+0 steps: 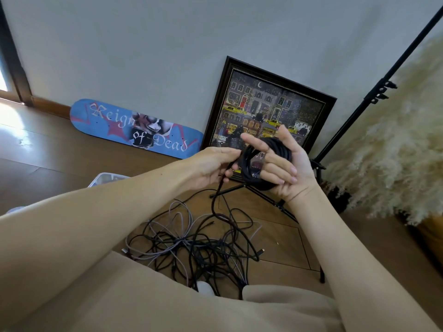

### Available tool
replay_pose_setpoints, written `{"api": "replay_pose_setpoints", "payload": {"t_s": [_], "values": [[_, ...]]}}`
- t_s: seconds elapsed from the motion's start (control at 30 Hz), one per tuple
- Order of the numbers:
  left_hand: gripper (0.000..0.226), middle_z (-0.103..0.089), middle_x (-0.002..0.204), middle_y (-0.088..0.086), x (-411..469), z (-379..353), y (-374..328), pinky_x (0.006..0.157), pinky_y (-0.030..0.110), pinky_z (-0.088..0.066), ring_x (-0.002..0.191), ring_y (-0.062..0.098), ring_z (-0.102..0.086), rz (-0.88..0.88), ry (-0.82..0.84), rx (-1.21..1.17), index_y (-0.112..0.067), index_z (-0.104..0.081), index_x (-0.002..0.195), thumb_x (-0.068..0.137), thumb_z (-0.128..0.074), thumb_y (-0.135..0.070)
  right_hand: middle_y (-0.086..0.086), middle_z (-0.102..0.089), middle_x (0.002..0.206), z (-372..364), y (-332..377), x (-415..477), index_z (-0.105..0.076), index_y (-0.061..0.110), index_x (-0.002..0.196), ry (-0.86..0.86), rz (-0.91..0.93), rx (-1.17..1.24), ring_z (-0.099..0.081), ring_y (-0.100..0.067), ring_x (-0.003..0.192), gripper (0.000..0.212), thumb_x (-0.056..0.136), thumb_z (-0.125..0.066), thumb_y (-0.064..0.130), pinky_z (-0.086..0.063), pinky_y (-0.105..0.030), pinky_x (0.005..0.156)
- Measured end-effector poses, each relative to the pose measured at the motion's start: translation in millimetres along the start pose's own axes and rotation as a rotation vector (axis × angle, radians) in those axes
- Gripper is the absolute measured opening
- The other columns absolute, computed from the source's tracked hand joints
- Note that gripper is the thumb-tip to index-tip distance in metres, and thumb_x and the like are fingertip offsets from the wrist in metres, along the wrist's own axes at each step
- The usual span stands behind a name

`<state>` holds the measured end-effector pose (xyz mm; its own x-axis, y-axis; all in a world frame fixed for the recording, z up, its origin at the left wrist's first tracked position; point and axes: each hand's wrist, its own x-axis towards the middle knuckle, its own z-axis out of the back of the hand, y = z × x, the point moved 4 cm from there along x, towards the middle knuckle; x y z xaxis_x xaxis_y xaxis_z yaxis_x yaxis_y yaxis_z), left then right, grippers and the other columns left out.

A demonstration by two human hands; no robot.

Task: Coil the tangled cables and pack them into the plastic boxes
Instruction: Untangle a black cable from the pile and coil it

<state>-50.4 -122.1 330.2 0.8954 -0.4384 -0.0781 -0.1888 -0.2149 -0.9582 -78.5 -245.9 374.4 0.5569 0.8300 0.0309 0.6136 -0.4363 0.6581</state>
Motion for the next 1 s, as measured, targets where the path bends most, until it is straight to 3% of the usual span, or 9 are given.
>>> {"api": "replay_pose_setpoints", "payload": {"t_s": [0.07, 0.2, 0.33, 0.5, 0.63, 0.73, 0.8, 0.87, 1.0], "values": [[0.020, -0.051, 0.064, -0.002, -1, -2, 5, 0.054, 0.022, -0.043, 0.052, 0.007, -0.045, 0.032, 0.032, 0.030, -0.019, -0.062, 0.101, 0.100, -0.043, -0.021, -0.015, -0.055, 0.045, 2, 4, 1, -0.037, -0.014, 0.137, 0.000, 0.095, 0.076, -0.034, -0.015, 0.035, 0.074, 0.099, -0.033, 0.049, -0.034, -0.030, 0.043], [0.021, -0.050, 0.062, 0.001, -3, -17, 14, 0.054, 0.025, -0.041, 0.053, 0.011, -0.045, 0.050, 0.097, 0.060, -0.016, -0.059, 0.093, 0.101, -0.039, -0.016, -0.014, -0.051, 0.040, 0, 10, 3, -0.041, -0.014, 0.135, -0.035, 0.233, 0.153, -0.032, -0.017, 0.031, 0.075, 0.098, -0.032, 0.050, -0.036, -0.030, 0.042], [0.020, -0.044, 0.059, -0.001, 0, -18, 8, 0.047, 0.023, -0.037, 0.048, 0.010, -0.039, 0.012, 0.049, 0.136, -0.012, -0.057, 0.095, 0.102, -0.040, -0.020, 0.002, -0.038, 0.031, 4, 15, -2, -0.054, -0.009, 0.127, -0.294, 0.342, 0.024, -0.034, -0.010, 0.022, 0.067, 0.091, -0.041, 0.046, -0.029, -0.021, 0.032], [0.021, -0.046, 0.061, 0.001, -1, -13, 8, 0.044, 0.020, -0.038, 0.048, 0.010, -0.041, 0.008, 0.028, 0.263, -0.012, -0.061, 0.107, 0.101, -0.041, -0.018, 0.004, -0.032, 0.029, -1, 12, -4, -0.056, -0.007, 0.124, -0.436, 0.363, -0.072, -0.028, -0.008, 0.020, 0.068, 0.099, -0.032, 0.052, -0.022, -0.016, 0.030], [0.031, -0.052, 0.062, 0.007, -4, -17, 10, 0.045, 0.020, -0.040, 0.047, 0.012, -0.048, 0.086, 0.148, 0.400, -0.017, -0.049, 0.128, 0.099, -0.045, -0.009, 0.005, -0.029, 0.031, -7, 16, -3, -0.055, -0.006, 0.125, -0.540, 0.464, -0.154, -0.024, -0.008, 0.023, 0.063, 0.098, -0.038, 0.049, -0.021, -0.017, 0.033], [0.028, -0.054, 0.065, 0.007, -10, -18, 20, 0.047, 0.020, -0.043, 0.052, 0.013, -0.050, 0.209, 0.251, 0.652, -0.011, -0.048, 0.126, 0.099, -0.044, -0.007, 0.006, -0.029, 0.037, 2, 22, -6, -0.045, -0.005, 0.132, -0.717, 0.577, -0.202, -0.023, -0.006, 0.030, 0.058, 0.098, -0.046, 0.041, -0.027, -0.019, 0.039], [0.023, -0.054, 0.066, 0.004, -10, -18, 23, 0.049, 0.022, -0.040, 0.054, 0.012, -0.049, 0.223, 0.245, 0.762, -0.006, -0.052, 0.119, 0.100, -0.042, -0.008, 0.004, -0.032, 0.041, 7, 25, -8, -0.051, 0.005, 0.116, -0.819, 0.600, -0.317, -0.025, -0.010, 0.034, 0.038, 0.096, -0.053, 0.036, -0.031, -0.023, 0.043], [0.017, -0.055, 0.066, 0.003, -8, -19, 20, 0.053, 0.023, -0.039, 0.054, 0.010, -0.049, 0.176, 0.196, 0.771, -0.007, -0.057, 0.109, 0.099, -0.043, -0.009, 0.002, -0.036, 0.043, 8, 27, -10, -0.054, 0.011, 0.087, -0.897, 0.591, -0.486, -0.028, -0.013, 0.036, 0.022, 0.094, -0.059, 0.030, -0.033, -0.025, 0.047], [0.013, -0.057, 0.065, 0.003, -9, -27, 17, 0.060, 0.027, -0.043, 0.051, 0.007, -0.049, 0.086, 0.227, 0.803, -0.007, -0.061, 0.102, 0.096, -0.049, -0.007, -0.001, -0.049, 0.044, 13, 27, -13, -0.051, 0.008, 0.053, -1.095, 0.504, -1.025, -0.041, -0.014, 0.038, 0.047, 0.094, -0.061, 0.030, -0.040, -0.027, 0.052]]}}
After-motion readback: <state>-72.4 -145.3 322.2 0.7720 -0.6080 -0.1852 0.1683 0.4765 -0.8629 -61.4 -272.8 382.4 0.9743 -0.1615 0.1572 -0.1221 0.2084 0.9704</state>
